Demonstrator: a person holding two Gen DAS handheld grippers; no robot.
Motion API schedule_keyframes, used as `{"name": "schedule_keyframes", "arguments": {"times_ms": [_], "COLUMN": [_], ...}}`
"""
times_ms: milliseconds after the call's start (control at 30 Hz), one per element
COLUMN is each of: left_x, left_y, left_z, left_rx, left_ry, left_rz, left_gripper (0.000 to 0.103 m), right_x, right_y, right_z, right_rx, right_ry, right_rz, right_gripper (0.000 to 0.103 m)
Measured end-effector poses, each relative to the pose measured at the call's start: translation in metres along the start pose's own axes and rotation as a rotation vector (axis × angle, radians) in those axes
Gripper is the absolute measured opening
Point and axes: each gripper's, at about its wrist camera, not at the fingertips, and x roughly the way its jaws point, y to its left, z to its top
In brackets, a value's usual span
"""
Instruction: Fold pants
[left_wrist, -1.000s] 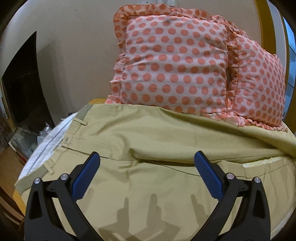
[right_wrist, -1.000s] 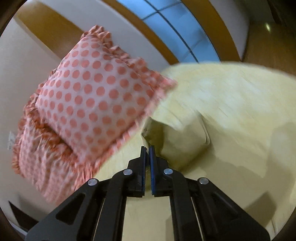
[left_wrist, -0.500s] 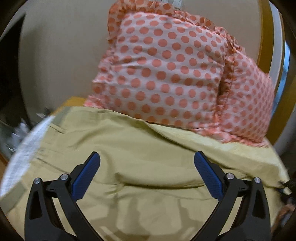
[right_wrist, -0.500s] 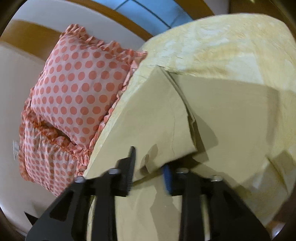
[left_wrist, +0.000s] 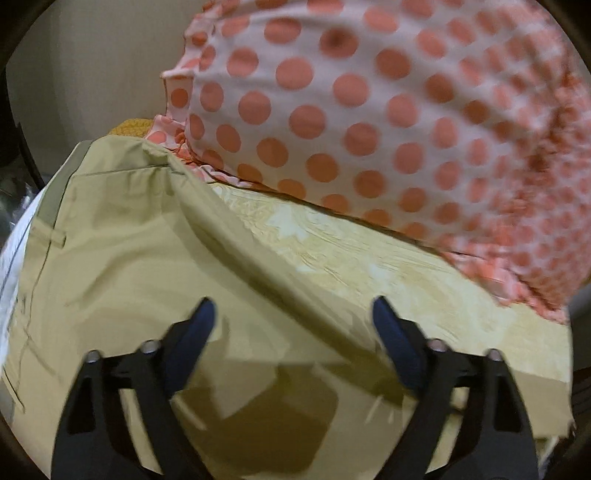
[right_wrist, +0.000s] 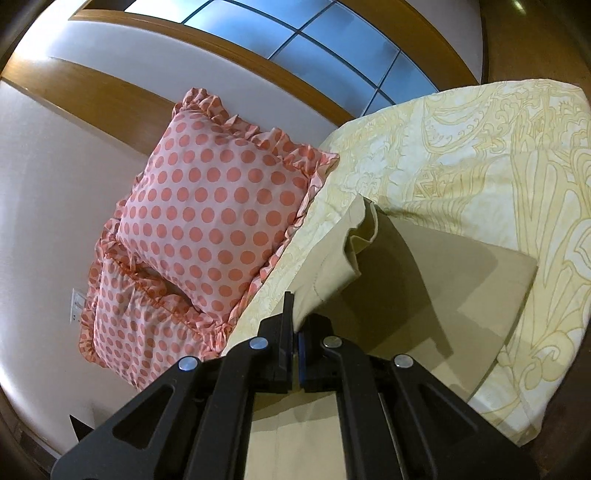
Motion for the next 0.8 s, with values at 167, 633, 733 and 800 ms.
{"name": "schedule_keyframes", "arguments": {"times_ms": [167,633,733,800], "left_x": [0.003,-0.181,-0.161,-0.161], "left_y": [0.024,0.091,0.100,0.107], "left_z": [-0.006,-0.261,-0.281,-0.293], "left_rx": [-0.086,-0.070,-0.109,-0.131], "left_ry": [0.024,-0.240,-0.205,-0.237], "left_rz": [-0.072,-0.104,-0.105,-0.115], "left_gripper": [0.004,0.004,0.009,0.012], "right_x": [0.000,-0.023,-0.030,-0.045], "right_y": [0.001,-0.037,-0.035,-0.036], "right_z": [0.002,-0.009,-0.014,-0.016], "right_rx": [-0.014,-0.077,-0.126,-0.136], "right_ry": [-0.001,-0.019,-0.029,-0.063], "right_rz": [0.004,-0.123,-0.171,-0.205], "right_gripper": [0.002,0.002,0.006,0.043]}}
